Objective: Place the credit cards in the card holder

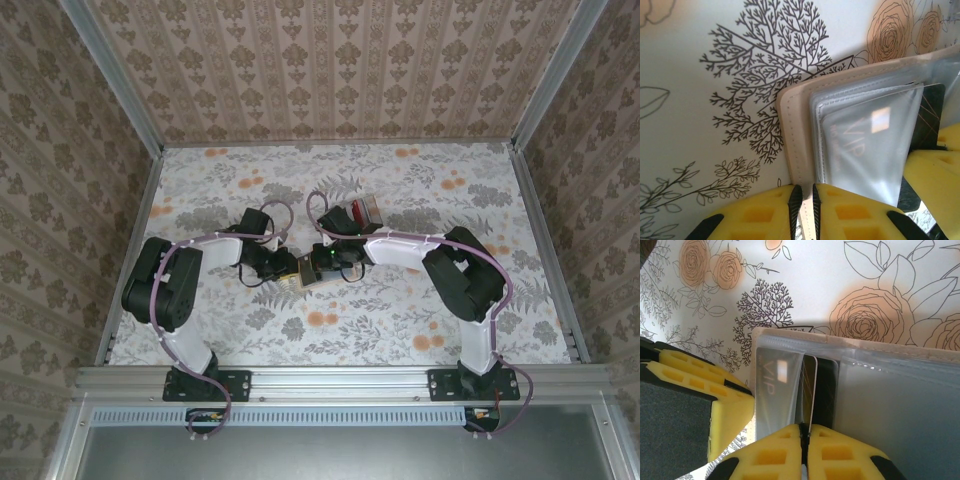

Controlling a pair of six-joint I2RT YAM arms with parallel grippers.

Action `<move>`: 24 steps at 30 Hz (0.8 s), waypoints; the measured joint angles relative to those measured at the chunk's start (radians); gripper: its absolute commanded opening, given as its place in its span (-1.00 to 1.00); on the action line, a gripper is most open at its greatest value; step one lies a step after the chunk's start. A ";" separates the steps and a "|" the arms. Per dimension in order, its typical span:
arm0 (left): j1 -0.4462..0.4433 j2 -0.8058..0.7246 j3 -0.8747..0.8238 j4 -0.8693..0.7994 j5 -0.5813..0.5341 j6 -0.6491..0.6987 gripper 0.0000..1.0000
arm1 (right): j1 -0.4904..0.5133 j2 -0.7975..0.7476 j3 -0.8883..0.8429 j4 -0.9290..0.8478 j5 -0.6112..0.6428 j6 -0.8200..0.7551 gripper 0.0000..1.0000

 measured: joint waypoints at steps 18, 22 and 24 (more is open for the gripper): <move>0.048 -0.048 0.240 -0.113 -0.047 0.040 -0.36 | -0.009 -0.263 -0.140 -0.177 0.074 -0.045 -0.30; 0.045 0.073 0.341 -0.113 -0.042 0.061 -0.37 | -0.013 -0.299 -0.247 -0.165 0.072 -0.019 -0.32; 0.040 0.133 0.370 -0.116 -0.036 0.065 -0.38 | -0.013 -0.299 -0.300 -0.159 0.070 -0.003 -0.33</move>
